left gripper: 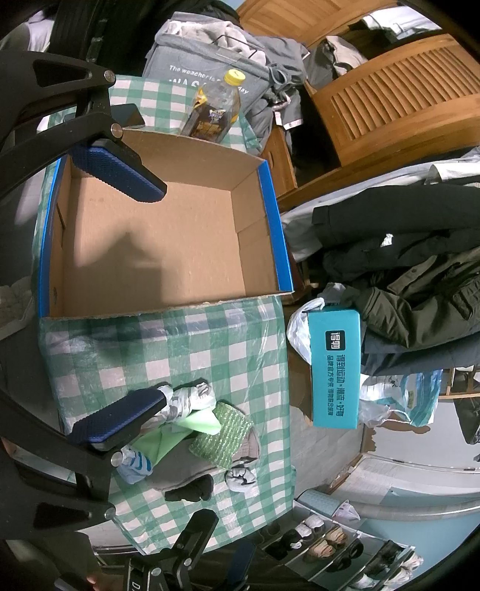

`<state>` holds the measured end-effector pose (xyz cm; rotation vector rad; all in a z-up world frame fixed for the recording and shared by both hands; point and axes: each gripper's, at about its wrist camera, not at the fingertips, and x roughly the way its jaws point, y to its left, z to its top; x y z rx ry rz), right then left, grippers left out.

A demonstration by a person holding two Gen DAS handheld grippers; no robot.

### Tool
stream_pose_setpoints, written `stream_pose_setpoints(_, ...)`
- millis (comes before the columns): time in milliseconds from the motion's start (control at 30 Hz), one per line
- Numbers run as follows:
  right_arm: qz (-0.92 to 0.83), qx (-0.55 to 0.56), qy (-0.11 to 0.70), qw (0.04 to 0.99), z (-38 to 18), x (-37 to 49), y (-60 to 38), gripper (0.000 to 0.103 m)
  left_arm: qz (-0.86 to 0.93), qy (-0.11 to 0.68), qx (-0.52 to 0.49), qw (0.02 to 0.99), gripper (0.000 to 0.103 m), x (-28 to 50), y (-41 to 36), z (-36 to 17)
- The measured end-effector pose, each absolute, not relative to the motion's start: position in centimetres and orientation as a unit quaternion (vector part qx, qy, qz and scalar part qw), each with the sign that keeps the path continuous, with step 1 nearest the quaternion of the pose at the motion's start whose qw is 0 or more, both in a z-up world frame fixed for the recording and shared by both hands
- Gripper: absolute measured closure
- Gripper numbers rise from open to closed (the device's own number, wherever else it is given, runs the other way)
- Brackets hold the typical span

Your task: Organize soft objects

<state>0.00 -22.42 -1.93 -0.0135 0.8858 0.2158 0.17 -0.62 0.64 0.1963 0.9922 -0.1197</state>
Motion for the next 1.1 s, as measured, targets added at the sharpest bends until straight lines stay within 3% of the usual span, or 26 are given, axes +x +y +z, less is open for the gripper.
stream_pose_setpoints(333,0.102,-0.007,0.431,0.897,-1.6,-0.1,-22.6,0.002,-0.061,0.481,0.091,0.870,0.001,-0.2,-2.1,0.5)
stream_pose_setpoints(1100,0.024,0.036,0.463,0.885,-4.6,1.1,-31.5,0.002,-0.103,0.549,0.100,0.823,0.001,2.0,-8.6,-5.8)
